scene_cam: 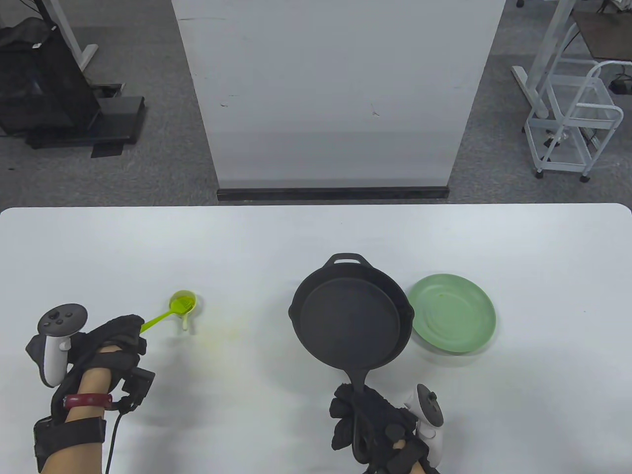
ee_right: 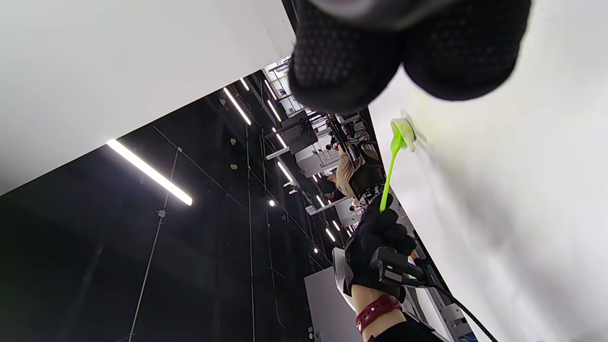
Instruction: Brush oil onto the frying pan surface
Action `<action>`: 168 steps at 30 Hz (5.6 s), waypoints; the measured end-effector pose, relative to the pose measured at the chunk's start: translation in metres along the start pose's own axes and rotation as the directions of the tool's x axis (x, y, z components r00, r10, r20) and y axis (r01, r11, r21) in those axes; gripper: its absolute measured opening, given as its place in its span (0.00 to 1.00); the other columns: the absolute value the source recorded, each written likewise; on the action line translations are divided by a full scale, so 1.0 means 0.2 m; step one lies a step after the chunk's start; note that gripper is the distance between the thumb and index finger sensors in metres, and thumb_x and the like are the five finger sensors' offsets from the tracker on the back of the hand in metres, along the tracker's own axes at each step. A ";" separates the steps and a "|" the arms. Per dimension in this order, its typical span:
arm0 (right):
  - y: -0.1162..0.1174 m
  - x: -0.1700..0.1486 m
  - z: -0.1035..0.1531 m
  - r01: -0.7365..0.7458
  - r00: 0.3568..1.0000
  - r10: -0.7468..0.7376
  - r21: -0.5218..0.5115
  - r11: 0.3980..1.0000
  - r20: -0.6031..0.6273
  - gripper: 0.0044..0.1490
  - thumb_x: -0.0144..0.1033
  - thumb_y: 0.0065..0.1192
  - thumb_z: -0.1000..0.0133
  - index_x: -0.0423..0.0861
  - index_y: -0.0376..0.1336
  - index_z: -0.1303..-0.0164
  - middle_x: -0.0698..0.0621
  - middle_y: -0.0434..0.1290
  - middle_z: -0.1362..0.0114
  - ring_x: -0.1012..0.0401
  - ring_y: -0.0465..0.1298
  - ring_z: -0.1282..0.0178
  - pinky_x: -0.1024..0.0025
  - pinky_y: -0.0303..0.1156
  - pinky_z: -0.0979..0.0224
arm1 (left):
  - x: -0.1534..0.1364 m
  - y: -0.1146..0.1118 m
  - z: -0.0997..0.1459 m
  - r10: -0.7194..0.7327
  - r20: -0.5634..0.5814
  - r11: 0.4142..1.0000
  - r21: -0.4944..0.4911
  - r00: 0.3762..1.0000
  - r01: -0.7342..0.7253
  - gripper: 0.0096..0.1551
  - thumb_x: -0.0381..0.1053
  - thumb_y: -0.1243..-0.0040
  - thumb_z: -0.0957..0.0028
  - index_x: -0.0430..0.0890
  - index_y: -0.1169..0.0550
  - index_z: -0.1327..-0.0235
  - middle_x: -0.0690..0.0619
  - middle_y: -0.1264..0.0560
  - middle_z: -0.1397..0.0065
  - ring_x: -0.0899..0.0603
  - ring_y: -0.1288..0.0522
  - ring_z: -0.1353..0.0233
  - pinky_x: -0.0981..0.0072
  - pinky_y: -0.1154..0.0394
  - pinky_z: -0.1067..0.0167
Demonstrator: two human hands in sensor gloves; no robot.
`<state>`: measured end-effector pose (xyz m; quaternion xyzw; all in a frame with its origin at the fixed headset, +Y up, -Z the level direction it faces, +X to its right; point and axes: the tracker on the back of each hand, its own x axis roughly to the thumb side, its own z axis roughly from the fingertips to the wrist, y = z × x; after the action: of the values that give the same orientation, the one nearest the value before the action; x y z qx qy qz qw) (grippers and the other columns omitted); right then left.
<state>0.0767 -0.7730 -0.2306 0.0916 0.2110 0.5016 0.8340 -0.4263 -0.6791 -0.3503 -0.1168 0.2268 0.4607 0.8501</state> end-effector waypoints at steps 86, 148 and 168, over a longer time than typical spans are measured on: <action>0.01 0.01 0.01 0.032 0.999 -0.032 -0.004 0.999 -0.008 0.37 0.44 0.47 0.44 0.32 0.49 0.35 0.35 0.62 0.38 0.62 0.80 0.59 0.61 0.80 0.51 | 0.32 -0.23 0.28 -0.825 0.248 0.548 0.571 0.508 0.611 0.25 0.46 0.46 0.49 0.48 0.25 0.37 0.47 0.31 0.38 0.38 0.29 0.47 0.47 0.27 0.49; 0.04 0.00 0.00 -0.062 0.998 0.063 0.022 0.998 -0.018 0.37 0.43 0.48 0.45 0.31 0.50 0.36 0.34 0.63 0.39 0.62 0.80 0.60 0.60 0.80 0.52 | 1.02 -1.17 0.44 -0.158 0.537 0.903 -0.261 0.829 0.341 0.25 0.50 0.49 0.49 0.44 0.25 0.41 0.53 0.17 0.66 0.45 0.21 0.73 0.53 0.20 0.72; 0.05 0.00 0.00 -0.052 0.999 0.053 0.041 0.998 -0.013 0.37 0.43 0.48 0.44 0.30 0.50 0.36 0.34 0.62 0.39 0.61 0.80 0.60 0.60 0.80 0.52 | 0.93 -0.81 0.41 -0.301 0.478 0.885 -0.182 0.825 0.428 0.24 0.51 0.47 0.50 0.43 0.23 0.43 0.55 0.17 0.70 0.45 0.21 0.74 0.54 0.20 0.73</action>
<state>0.0687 -0.7678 -0.2271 0.1105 0.2244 0.5196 0.8170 -0.1798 -0.5985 -0.3722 -0.1718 -0.0641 0.3297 0.9261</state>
